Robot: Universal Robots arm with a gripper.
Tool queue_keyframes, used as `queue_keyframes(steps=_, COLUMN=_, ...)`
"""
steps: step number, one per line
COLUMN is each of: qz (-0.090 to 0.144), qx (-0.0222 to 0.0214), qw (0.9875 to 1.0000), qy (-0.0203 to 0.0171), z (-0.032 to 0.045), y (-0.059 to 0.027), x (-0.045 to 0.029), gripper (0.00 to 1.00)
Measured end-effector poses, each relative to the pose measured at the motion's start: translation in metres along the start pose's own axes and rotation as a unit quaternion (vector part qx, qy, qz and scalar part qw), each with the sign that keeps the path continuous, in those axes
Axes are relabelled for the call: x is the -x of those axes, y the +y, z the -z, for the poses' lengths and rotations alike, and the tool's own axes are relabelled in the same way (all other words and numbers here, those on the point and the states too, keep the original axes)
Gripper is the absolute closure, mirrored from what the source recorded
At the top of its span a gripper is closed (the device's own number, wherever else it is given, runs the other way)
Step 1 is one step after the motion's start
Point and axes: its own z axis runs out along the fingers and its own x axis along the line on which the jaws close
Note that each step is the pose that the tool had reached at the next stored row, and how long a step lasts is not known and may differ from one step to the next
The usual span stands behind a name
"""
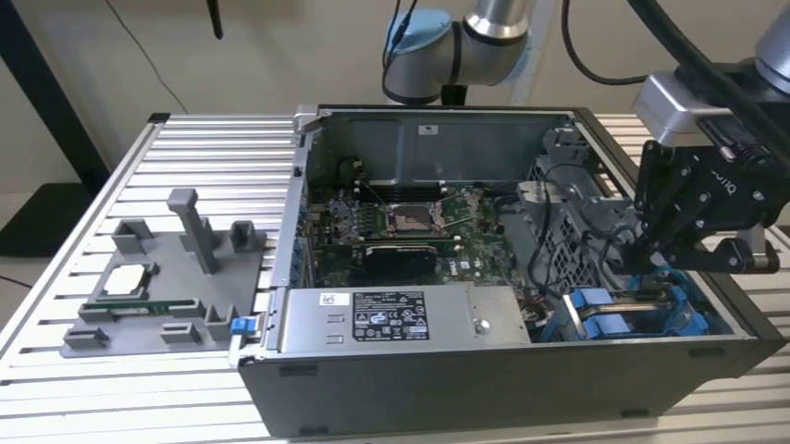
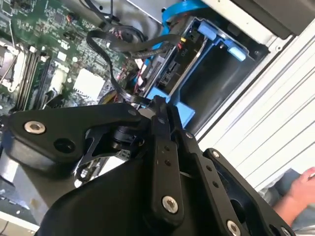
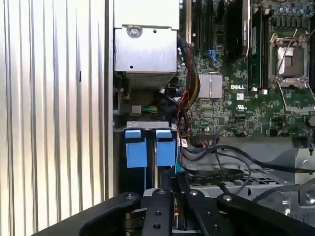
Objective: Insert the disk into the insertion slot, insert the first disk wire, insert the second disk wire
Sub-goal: 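Insert the second disk wire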
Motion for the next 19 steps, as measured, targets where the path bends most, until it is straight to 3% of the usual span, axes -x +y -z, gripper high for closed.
queue_keyframes(steps=5, qz=0.004, qx=-0.0156, qw=0.9999, qy=0.0005, z=-0.0046, y=0.0054, x=-0.0005, gripper=1.0)
queue_keyframes(steps=11, qz=0.008, qx=-0.0511, qw=0.9986, qy=0.0054, z=-0.0078, y=0.0114, x=-0.001, gripper=1.0)
queue_keyframes(steps=12, qz=0.008, qx=-0.0551, qw=0.9984, qy=0.0064, z=-0.0084, y=0.0118, x=-0.0011, gripper=1.0)
queue_keyframes(steps=17, qz=0.009, qx=-0.057, qw=0.9983, qy=0.0081, z=-0.0094, y=0.0118, x=-0.0011, gripper=1.0)
queue_keyframes(steps=19, qz=0.009, qx=-0.0607, qw=0.9981, qy=0.0081, z=-0.012, y=0.0118, x=-0.0014, gripper=1.0)
